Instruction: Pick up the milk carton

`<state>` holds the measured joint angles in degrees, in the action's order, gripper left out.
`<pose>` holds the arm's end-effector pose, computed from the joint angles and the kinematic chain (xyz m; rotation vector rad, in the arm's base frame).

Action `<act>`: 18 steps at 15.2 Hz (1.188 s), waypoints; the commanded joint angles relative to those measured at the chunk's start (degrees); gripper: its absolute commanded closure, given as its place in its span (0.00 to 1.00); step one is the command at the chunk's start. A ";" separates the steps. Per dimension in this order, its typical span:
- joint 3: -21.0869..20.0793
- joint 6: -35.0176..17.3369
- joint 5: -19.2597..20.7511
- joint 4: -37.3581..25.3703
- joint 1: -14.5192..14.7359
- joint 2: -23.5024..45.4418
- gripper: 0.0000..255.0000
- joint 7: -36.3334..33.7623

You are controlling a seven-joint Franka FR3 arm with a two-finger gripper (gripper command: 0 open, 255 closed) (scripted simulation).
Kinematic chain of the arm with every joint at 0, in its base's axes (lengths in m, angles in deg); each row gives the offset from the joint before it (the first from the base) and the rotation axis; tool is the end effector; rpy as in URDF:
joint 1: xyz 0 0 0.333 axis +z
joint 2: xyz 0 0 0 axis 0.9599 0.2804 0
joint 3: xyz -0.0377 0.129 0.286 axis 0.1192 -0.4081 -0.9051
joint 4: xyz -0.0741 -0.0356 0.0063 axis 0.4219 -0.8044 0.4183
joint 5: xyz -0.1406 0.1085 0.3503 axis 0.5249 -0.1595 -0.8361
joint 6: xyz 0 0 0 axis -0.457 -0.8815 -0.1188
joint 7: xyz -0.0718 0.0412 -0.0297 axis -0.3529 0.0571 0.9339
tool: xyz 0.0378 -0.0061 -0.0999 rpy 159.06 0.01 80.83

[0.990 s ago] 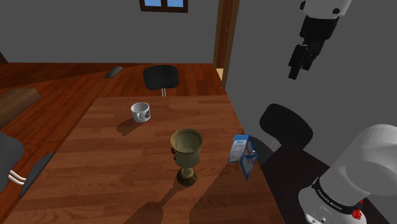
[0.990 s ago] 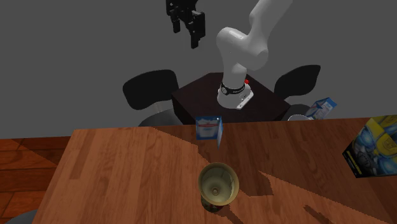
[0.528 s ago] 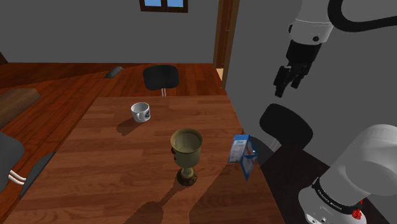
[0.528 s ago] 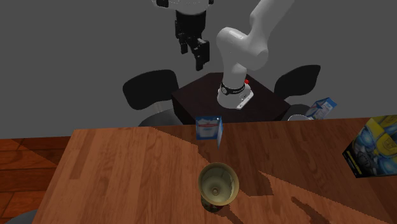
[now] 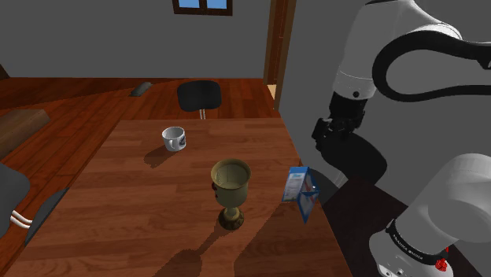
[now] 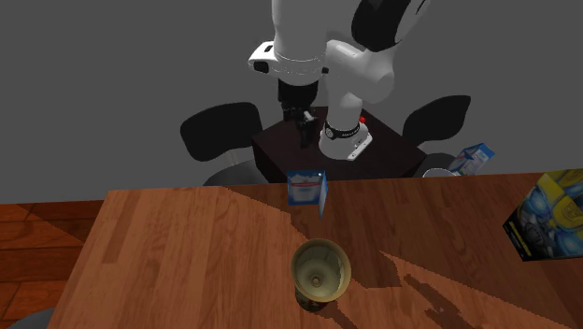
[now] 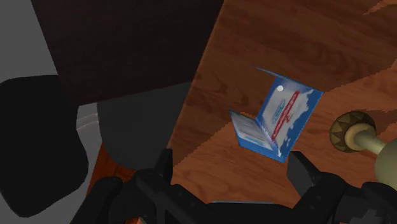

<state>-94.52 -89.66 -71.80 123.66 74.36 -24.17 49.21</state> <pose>0.2852 0.0980 0.4851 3.0885 -0.3542 0.0019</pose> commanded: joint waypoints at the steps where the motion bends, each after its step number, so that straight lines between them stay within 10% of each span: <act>1: -2.08 -4.22 -1.96 2.64 0.17 1.05 0.00 -2.90; 8: -11.27 -20.26 -8.67 7.29 0.57 10.64 0.00 -13.52; 18: -13.50 -28.38 -9.96 10.72 0.50 15.34 0.00 -13.76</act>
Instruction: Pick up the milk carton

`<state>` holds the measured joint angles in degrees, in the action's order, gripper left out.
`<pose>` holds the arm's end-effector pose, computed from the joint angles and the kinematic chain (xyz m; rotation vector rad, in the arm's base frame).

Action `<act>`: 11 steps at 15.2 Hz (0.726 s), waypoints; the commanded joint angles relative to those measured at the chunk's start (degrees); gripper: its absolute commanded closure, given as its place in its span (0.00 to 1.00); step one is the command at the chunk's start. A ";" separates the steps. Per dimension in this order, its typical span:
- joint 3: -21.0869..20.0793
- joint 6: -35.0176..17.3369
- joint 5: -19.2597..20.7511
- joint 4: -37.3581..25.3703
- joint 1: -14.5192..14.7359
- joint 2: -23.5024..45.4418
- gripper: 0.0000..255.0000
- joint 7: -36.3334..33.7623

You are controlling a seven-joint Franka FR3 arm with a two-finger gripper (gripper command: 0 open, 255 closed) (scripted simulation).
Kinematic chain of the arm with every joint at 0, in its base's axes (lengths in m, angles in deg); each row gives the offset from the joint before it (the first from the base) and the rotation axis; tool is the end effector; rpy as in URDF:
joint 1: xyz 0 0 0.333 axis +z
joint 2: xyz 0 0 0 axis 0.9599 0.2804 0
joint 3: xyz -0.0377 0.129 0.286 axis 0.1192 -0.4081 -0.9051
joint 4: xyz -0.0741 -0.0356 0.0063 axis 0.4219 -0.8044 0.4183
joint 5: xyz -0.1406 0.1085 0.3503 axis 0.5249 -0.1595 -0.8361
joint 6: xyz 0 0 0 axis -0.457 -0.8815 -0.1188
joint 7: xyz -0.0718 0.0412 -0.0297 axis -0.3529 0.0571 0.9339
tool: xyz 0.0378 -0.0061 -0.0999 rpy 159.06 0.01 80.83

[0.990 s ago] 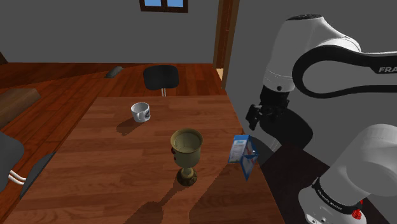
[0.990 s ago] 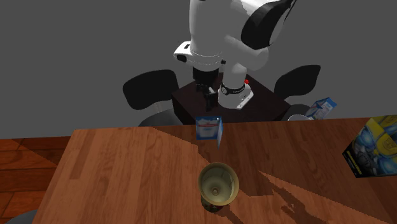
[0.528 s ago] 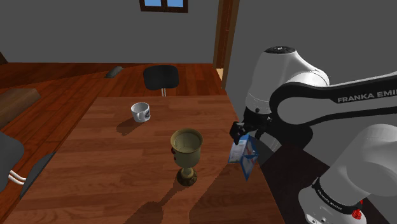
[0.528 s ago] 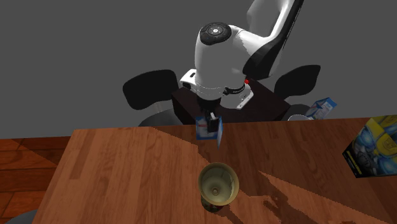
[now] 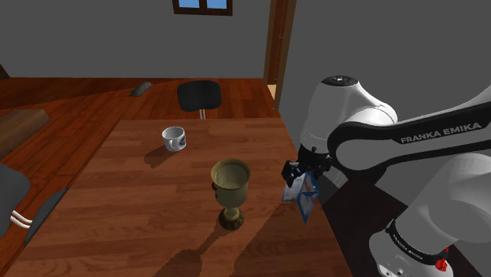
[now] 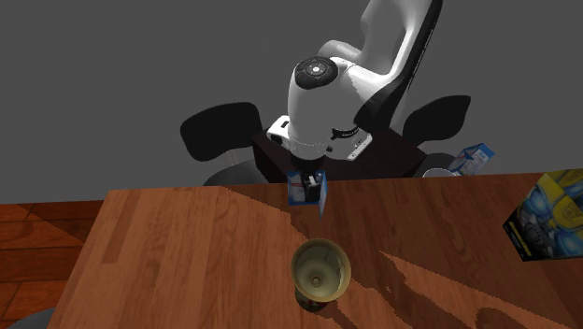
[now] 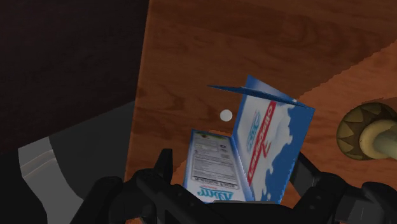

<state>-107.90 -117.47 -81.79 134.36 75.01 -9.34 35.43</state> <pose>0.3009 0.1550 0.3466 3.0801 -0.6176 0.0322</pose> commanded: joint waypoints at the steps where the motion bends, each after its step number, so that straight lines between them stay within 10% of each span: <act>1: -0.10 -0.52 -0.05 0.19 -0.04 0.31 1.00 0.03; 11: 0.17 0.51 0.18 -0.38 -0.11 -0.17 1.00 0.03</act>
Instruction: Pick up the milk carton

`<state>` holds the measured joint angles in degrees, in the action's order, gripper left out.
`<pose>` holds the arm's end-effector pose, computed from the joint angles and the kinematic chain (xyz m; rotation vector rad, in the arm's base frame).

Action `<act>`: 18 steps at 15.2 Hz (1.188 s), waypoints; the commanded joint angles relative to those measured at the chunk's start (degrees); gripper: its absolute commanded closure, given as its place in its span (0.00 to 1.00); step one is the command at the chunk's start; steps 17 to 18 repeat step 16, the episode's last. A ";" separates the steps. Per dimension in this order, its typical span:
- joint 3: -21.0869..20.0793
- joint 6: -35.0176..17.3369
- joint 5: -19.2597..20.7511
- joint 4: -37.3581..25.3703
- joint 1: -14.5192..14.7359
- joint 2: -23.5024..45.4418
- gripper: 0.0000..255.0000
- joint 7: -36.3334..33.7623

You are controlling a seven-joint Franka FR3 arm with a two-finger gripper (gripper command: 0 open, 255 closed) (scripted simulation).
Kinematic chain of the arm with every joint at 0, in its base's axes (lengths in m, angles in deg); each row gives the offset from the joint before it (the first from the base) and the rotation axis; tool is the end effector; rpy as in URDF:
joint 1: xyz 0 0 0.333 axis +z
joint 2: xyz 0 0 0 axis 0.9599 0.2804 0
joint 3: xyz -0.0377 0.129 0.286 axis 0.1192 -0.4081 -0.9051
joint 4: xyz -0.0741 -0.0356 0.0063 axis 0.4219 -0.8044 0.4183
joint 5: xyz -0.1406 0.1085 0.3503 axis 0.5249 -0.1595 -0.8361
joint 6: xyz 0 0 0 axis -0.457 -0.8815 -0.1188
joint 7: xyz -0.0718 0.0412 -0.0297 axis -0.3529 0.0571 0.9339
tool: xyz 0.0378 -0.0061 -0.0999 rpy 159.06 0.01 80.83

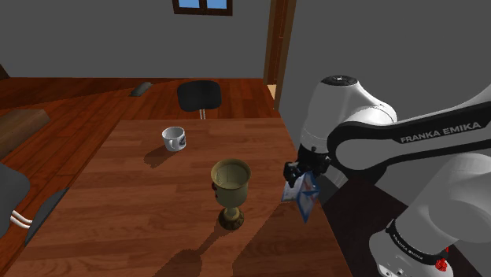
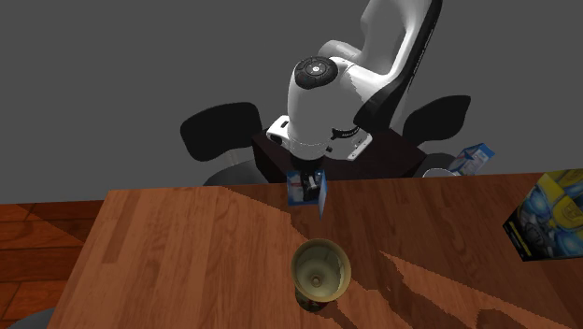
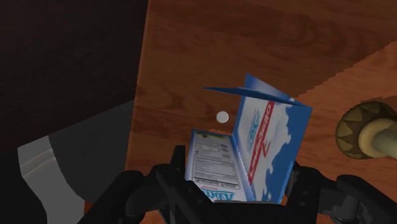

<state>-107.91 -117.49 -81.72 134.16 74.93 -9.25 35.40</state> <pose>0.3019 0.1555 0.3475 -3.0793 0.6176 -0.0352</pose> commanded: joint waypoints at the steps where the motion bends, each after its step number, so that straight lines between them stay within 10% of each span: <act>1: 0.45 1.59 0.25 -0.61 -0.02 -0.91 1.00 0.08; 18: 3.80 14.36 2.49 -7.30 -0.25 -7.06 1.00 0.05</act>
